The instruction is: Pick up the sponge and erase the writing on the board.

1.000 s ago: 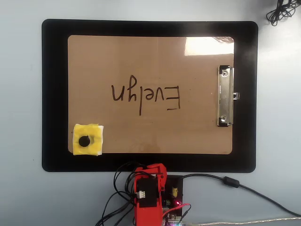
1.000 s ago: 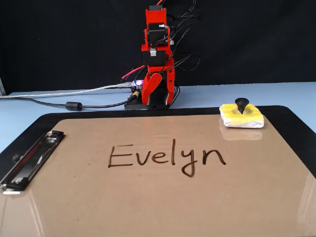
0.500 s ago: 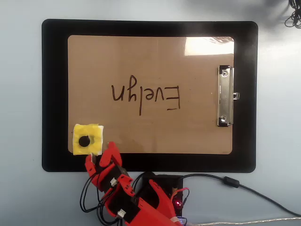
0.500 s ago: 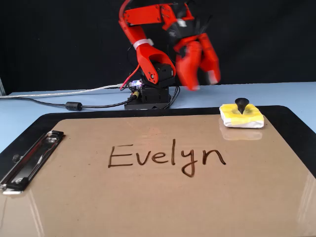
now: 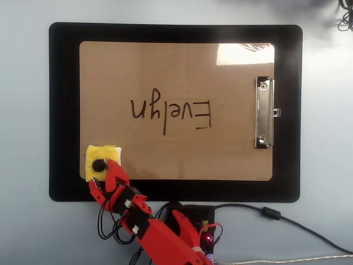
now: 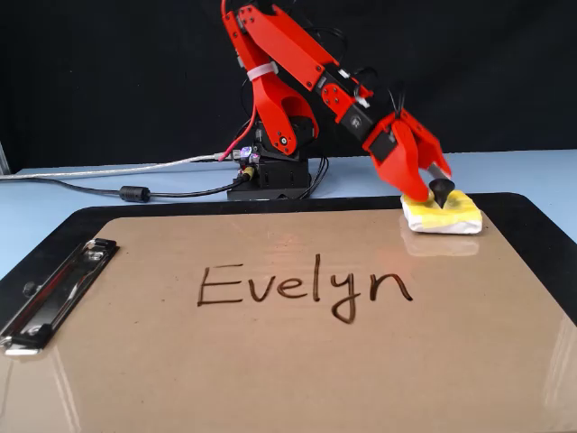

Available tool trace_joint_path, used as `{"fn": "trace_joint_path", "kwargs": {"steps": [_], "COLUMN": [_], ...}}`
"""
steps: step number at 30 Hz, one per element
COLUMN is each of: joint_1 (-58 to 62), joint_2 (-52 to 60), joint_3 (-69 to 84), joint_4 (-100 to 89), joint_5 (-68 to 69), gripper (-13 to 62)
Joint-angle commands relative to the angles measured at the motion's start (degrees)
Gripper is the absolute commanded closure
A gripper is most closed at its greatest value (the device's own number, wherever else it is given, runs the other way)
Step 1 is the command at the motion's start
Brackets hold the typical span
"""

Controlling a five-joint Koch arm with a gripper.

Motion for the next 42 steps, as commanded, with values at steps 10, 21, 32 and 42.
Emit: {"fn": "trace_joint_path", "kwargs": {"steps": [10, 21, 32, 42], "joint_1": [0.35, 3.87, 5.63, 8.88], "joint_2": [-6.33, -6.59, -8.61, -8.00], "joint_3": [-4.04, -4.22, -6.94, -7.65], "joint_4": [-7.29, -7.56, -7.56, -7.65], "joint_5": [0.53, 0.97, 1.58, 1.58], "gripper": [16.4, 30.4, 28.1, 57.4]}}
